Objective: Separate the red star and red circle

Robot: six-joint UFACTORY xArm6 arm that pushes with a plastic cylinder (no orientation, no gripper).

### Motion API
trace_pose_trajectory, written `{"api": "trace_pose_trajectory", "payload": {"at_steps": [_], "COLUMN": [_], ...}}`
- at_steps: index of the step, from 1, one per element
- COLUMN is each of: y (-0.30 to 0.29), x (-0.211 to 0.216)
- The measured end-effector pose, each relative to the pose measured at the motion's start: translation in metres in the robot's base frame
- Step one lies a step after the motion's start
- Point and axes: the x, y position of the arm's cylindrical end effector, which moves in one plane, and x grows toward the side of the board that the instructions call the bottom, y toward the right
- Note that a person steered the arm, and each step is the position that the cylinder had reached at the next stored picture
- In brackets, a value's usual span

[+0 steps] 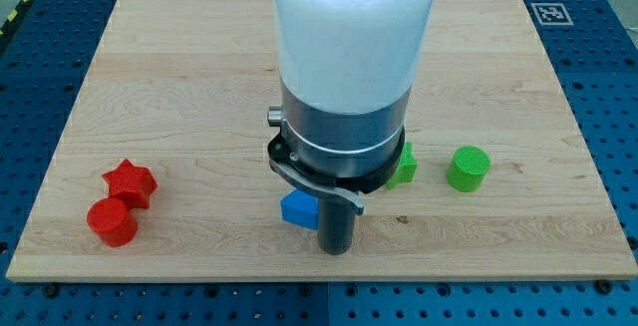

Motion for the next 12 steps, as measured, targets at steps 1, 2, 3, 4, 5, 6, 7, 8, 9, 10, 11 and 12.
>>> {"api": "trace_pose_trajectory", "payload": {"at_steps": [1, 2, 3, 4, 5, 6, 7, 8, 9, 10, 11, 12], "y": [-0.020, -0.033, -0.034, -0.040, -0.044, -0.050, -0.083, -0.131, -0.154, -0.171, -0.187, -0.227], "x": [-0.005, -0.022, -0.038, -0.050, -0.055, -0.049, -0.019, -0.006, -0.002, 0.009, 0.021, 0.020]}}
